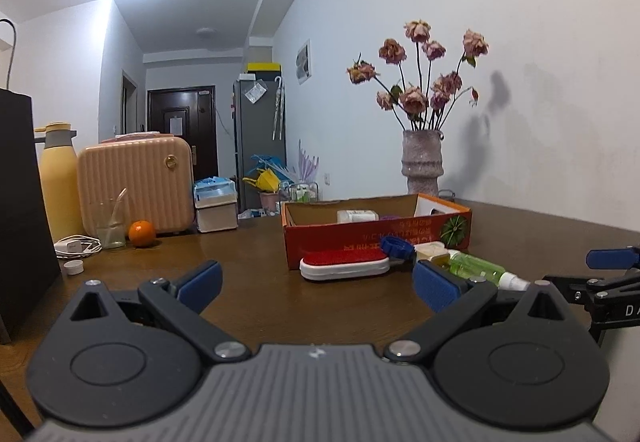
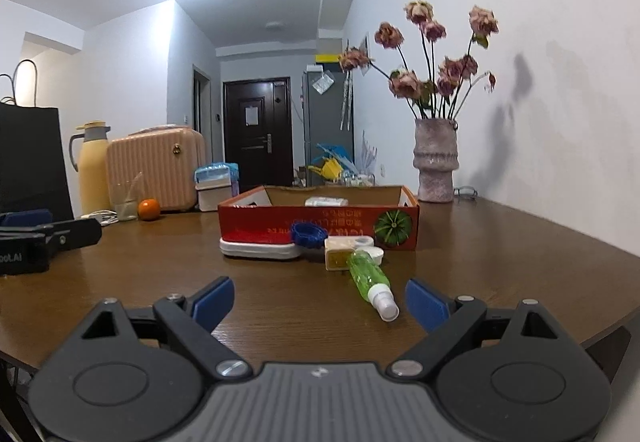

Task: Organize rigid objects
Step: 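Move the left gripper toward the blue cap while the right gripper approaches the cream plug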

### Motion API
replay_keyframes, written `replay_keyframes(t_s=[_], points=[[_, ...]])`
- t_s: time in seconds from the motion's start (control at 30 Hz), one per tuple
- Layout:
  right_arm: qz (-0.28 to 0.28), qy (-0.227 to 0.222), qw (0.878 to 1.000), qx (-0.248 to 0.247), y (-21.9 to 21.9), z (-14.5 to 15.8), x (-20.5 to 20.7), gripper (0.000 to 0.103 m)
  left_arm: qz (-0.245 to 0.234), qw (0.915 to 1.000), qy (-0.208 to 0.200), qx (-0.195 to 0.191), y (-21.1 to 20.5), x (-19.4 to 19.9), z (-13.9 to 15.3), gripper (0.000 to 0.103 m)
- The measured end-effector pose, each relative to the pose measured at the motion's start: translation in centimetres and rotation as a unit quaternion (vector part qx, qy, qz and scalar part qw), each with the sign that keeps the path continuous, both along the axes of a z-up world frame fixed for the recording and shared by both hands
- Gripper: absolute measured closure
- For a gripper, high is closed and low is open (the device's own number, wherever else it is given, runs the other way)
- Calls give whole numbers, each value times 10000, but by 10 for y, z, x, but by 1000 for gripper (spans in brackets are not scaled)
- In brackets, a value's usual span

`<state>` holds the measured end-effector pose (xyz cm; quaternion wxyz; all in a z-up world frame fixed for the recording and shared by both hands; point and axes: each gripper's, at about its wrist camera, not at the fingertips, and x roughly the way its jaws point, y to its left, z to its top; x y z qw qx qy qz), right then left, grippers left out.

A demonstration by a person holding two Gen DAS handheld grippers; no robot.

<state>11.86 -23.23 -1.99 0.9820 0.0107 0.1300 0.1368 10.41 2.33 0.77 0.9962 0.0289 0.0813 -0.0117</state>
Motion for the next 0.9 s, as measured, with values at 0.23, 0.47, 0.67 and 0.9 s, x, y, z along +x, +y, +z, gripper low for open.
replay_keyframes(t_s=[0.23, 0.47, 0.67, 0.9], points=[[-28, 292, 9996, -13, -4, -2, 44, 12, -17, 9989, 406, 222, -10, 51, -12, 0], [-49, 506, 9987, -99, -7, 2, 99, 14, -121, 9959, 826, 358, -19, 105, -21, 0], [-46, 758, 9971, -51, -9, 1, 145, 15, -183, 9932, 1048, 475, -26, 146, -23, 0], [184, 978, 9950, -87, -7, -5, 189, 17, -873, 9833, 1577, 254, -41, 203, -21, 0]])
